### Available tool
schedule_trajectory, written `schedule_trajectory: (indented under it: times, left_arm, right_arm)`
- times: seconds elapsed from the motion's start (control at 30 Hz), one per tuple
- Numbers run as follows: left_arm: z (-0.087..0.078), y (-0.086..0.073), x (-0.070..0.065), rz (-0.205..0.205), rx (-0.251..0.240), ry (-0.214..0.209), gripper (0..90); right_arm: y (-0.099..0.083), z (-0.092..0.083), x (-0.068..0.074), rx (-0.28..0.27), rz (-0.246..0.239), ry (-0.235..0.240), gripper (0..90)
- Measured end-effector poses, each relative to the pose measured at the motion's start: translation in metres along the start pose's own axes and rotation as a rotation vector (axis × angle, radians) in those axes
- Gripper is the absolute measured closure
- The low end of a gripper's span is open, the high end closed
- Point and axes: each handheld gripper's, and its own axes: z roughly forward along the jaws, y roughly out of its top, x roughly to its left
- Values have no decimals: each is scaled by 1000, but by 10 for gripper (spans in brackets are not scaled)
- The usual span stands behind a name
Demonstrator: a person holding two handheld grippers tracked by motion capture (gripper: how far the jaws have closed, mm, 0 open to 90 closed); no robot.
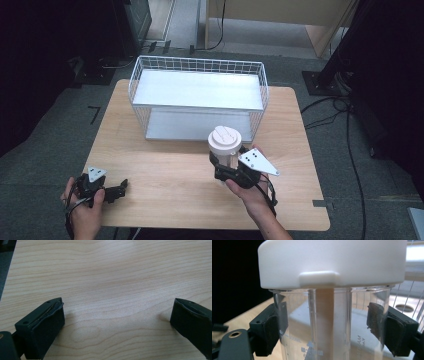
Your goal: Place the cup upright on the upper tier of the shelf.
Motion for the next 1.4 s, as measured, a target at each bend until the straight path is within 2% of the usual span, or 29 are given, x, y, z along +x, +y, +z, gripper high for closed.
schedule_trajectory:
  times: [0.43,0.67,0.83,0.97,1.07,1.2,1.4]
  left_arm:
    - [0,0,0,0,2,0,0]
    - [0,0,0,0,2,0,0]
    - [0,0,0,0,2,0,0]
    - [0,0,0,0,2,-1,0]
    - [0,0,0,0,2,-1,0]
    - [0,0,0,0,1,0,0]
    - [0,0,0,-1,-1,0,0]
  right_arm:
    - [70,7,3,-125,-60,-26,152]
    - [105,20,7,-211,-96,-52,152]
    - [126,37,5,-247,-101,-81,152]
    - [143,55,-4,-285,-104,-105,152]
    - [153,69,-12,-301,-73,-107,152]
    - [160,88,-19,-299,-77,-129,152]
    - [160,118,-31,-258,-80,-180,151]
